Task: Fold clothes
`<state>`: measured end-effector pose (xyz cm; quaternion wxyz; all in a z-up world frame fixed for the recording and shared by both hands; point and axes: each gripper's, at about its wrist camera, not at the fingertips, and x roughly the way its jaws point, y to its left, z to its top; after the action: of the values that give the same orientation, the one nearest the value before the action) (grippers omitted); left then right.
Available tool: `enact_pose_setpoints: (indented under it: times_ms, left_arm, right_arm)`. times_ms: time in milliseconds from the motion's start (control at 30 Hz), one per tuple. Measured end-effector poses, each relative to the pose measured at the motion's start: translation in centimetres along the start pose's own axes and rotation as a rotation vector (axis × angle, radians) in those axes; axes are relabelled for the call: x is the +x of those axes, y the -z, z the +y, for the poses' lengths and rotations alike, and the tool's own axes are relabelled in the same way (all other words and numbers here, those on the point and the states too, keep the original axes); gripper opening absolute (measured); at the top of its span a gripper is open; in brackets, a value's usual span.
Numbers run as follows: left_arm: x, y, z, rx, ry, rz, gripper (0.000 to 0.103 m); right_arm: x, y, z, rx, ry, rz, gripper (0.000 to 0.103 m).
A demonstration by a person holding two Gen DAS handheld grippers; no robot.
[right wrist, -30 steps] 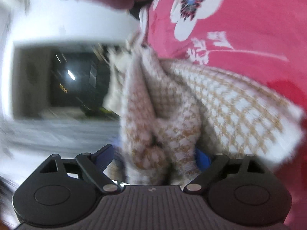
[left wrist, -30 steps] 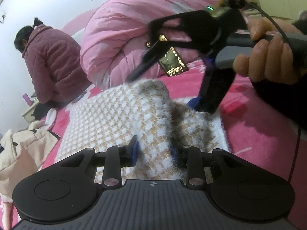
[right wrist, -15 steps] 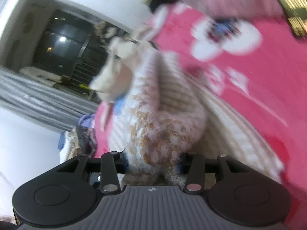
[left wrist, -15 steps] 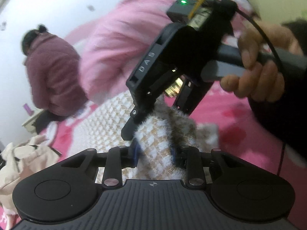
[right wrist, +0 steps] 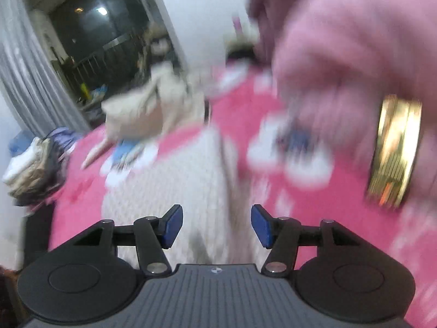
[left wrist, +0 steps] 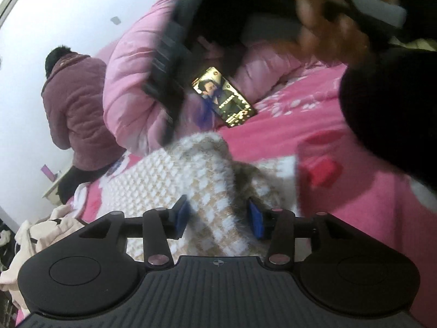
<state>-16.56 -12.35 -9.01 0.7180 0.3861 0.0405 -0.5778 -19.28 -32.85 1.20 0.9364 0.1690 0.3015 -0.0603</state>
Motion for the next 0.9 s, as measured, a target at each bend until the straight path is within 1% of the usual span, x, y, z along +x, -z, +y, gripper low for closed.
enact_pose_setpoints:
  times_ms: [33, 67, 100, 133, 200, 233, 300, 367, 467, 500, 533, 600, 633, 700, 733, 767, 867, 900]
  left_arm:
    - [-0.1, 0.2, -0.1, 0.012, 0.005, 0.002, 0.046]
    - [-0.1, 0.4, -0.3, 0.031, 0.011, 0.004, 0.046]
    - [-0.2, 0.5, -0.3, 0.046, 0.019, 0.005, 0.047]
    - [-0.1, 0.6, -0.3, 0.055, 0.027, 0.004, 0.047]
    - [-0.3, 0.9, -0.1, 0.053, 0.050, 0.006, 0.047]
    - [-0.4, 1.0, 0.0, 0.046, 0.063, 0.006, 0.047]
    - [-0.6, 1.3, 0.2, 0.024, 0.086, 0.004, 0.048]
    - [-1.1, 1.5, 0.2, 0.000, 0.114, 0.004, 0.049]
    - [-2.5, 2.2, 1.2, -0.032, 0.163, -0.010, 0.049]
    - [-3.2, 2.5, 1.9, -0.054, 0.176, -0.017, 0.049]
    - [-4.0, 2.9, 2.8, -0.099, 0.189, -0.020, 0.049]
    - [-5.4, 3.8, 5.2, -0.244, 0.204, -0.014, 0.049]
    - [-6.0, 4.4, 6.3, -0.314, 0.177, -0.008, 0.049]
    - [-6.6, 6.1, 8.5, -0.442, 0.088, 0.025, 0.049]
    - [-6.4, 7.1, 9.3, -0.485, 0.043, 0.046, 0.050]
    - [-5.7, 8.1, 9.8, -0.502, -0.003, 0.069, 0.052]
    - [-3.4, 11.0, 11.3, -0.552, -0.141, 0.139, 0.052]
    - [-2.4, 11.8, 11.6, -0.556, -0.167, 0.164, 0.052]
  right_arm:
    - [-0.9, -0.4, 0.8, -0.032, 0.005, -0.060, 0.053]
    - [-1.3, -0.7, 1.4, -0.048, -0.011, -0.093, 0.050]
    - [-1.5, -0.9, 2.0, -0.069, -0.031, -0.111, 0.048]
    - [-1.5, -1.0, 2.6, -0.089, -0.050, -0.126, 0.041]
    - [-0.1, -0.6, 3.3, -0.128, -0.069, -0.093, 0.034]
    - [0.4, -0.1, 3.0, -0.121, -0.071, -0.080, 0.031]
    - [1.5, 0.7, 2.4, -0.106, -0.073, -0.053, 0.031]
    - [2.6, 1.5, 1.8, -0.090, -0.075, -0.026, 0.026]
    - [4.2, 2.7, 0.9, -0.067, -0.079, 0.014, 0.026]
    - [4.8, 3.1, 0.6, -0.060, -0.080, 0.027, 0.025]
    - [5.3, 3.5, 0.3, -0.052, -0.081, 0.040, 0.025]
    - [6.4, 4.3, -0.3, -0.037, -0.084, 0.067, 0.025]
    - [6.9, 4.7, -0.6, -0.029, -0.085, 0.080, 0.025]
    - [8.0, 5.5, -1.2, -0.014, -0.087, 0.107, 0.025]
    - [8.6, 5.9, -1.5, -0.006, -0.088, 0.120, 0.025]
    - [9.1, 6.3, -1.8, 0.002, -0.090, 0.133, 0.025]
    - [8.5, 6.4, -1.6, 0.018, -0.091, 0.129, 0.025]
    - [8.4, 6.3, -1.6, 0.016, -0.089, 0.130, 0.025]
